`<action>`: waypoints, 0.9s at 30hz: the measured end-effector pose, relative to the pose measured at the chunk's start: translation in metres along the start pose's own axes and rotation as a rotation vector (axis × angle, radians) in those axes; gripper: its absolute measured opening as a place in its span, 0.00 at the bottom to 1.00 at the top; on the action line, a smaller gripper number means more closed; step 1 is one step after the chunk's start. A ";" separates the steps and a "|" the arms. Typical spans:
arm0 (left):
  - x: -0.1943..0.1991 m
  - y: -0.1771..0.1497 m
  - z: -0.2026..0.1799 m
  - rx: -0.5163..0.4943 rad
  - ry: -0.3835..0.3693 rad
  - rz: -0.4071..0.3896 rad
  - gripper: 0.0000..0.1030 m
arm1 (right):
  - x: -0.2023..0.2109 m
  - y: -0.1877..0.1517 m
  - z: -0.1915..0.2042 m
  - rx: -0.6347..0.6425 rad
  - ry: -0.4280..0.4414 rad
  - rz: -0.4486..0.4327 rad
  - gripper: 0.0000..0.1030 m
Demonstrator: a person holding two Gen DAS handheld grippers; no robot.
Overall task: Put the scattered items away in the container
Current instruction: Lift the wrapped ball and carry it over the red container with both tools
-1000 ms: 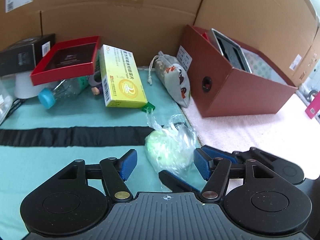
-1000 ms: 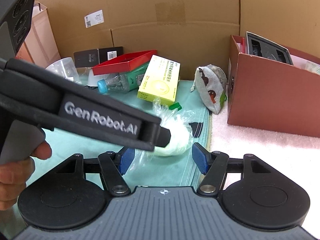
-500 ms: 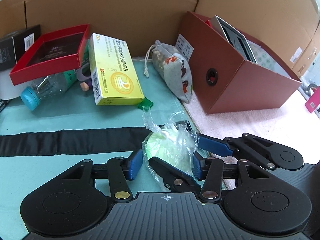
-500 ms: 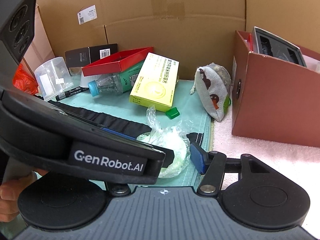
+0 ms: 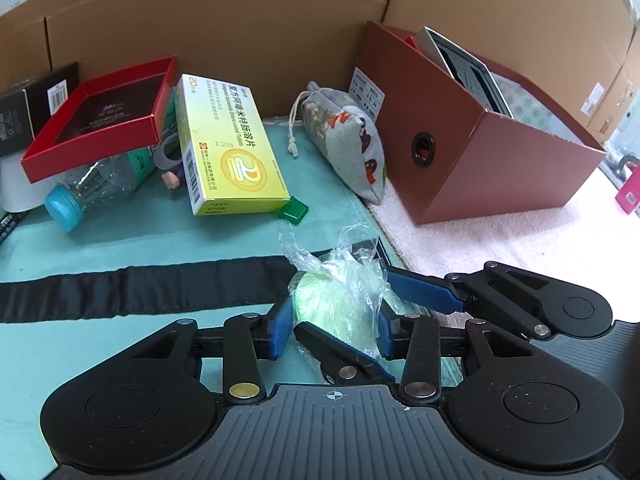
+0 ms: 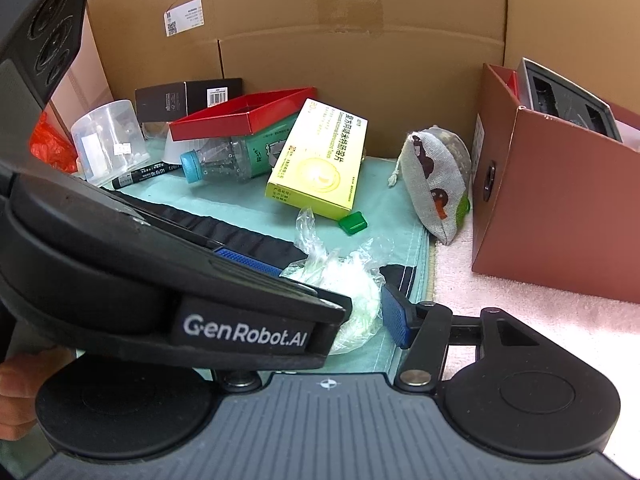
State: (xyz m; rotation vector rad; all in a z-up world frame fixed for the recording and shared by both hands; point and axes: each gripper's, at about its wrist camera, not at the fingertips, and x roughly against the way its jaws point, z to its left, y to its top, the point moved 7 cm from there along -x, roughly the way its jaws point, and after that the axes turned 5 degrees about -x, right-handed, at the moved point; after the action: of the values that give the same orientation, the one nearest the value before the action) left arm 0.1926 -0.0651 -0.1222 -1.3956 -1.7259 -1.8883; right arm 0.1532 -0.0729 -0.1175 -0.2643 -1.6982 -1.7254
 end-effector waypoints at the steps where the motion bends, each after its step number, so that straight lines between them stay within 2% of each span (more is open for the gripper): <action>1: 0.001 -0.001 0.000 0.003 0.000 0.001 0.48 | 0.001 -0.001 0.000 -0.003 0.001 0.001 0.62; 4: 0.005 -0.003 -0.001 0.006 0.010 0.005 0.38 | 0.005 -0.003 0.001 -0.006 -0.001 0.003 0.62; 7: 0.010 -0.007 -0.004 0.004 0.018 0.004 0.34 | 0.011 -0.006 0.003 -0.008 -0.002 0.003 0.62; 16: 0.046 -0.002 -0.027 -0.024 0.032 -0.054 0.29 | 0.048 -0.003 0.004 0.020 -0.033 -0.067 0.62; 27: 0.090 0.037 -0.076 -0.102 0.034 -0.183 0.30 | 0.105 0.027 -0.011 0.038 -0.093 -0.227 0.62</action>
State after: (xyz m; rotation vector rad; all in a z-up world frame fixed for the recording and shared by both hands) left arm 0.1351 -0.1041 -0.0201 -1.2693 -1.8208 -2.1097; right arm 0.0948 -0.1154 -0.0354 -0.1407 -1.8869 -1.8663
